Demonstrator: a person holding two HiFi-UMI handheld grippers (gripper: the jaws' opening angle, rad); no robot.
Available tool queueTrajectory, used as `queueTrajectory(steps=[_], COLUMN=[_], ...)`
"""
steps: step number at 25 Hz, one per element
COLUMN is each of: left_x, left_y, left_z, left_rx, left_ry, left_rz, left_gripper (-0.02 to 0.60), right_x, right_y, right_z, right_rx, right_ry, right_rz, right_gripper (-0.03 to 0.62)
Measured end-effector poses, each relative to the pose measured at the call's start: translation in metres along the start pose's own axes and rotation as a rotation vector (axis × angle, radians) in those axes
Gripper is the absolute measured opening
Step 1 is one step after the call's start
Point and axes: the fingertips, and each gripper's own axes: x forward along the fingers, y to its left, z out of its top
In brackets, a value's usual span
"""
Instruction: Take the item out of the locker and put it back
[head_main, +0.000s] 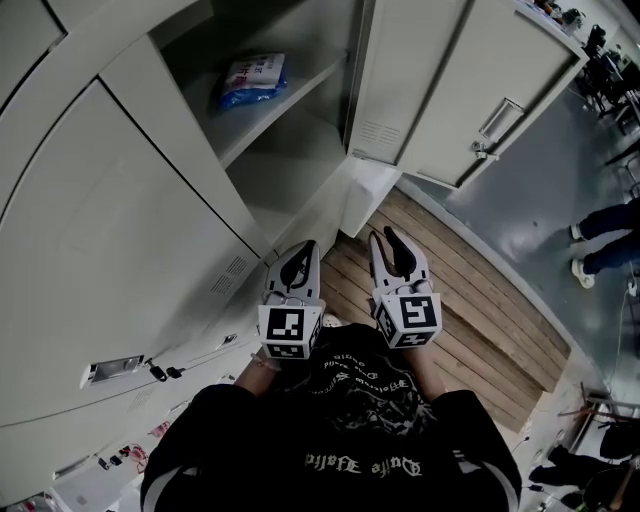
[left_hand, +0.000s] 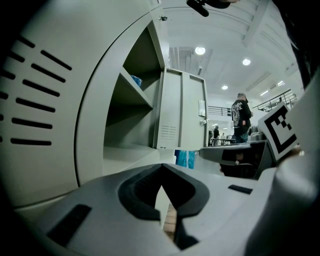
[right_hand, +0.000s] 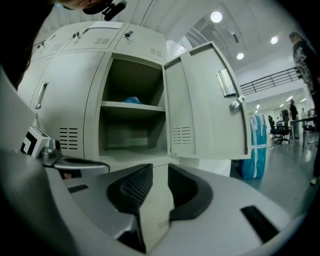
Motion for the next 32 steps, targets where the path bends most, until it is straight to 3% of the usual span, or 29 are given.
queueTrajectory(steps=[10, 32], left_x=[0.004, 0.012], left_y=[-0.003, 0.007], left_z=[0.001, -0.002], left_rx=[0.008, 0.011], left_ry=[0.003, 0.009], left_rz=[-0.001, 0.015], left_gripper=[0.006, 0.006], right_x=[0.002, 0.016], right_y=[-0.002, 0.002], right_z=[0.001, -0.002], right_rx=[-0.003, -0.041], right_ry=[-0.008, 0.006], right_rz=[0.002, 0.021], right_gripper=[0.027, 0.003])
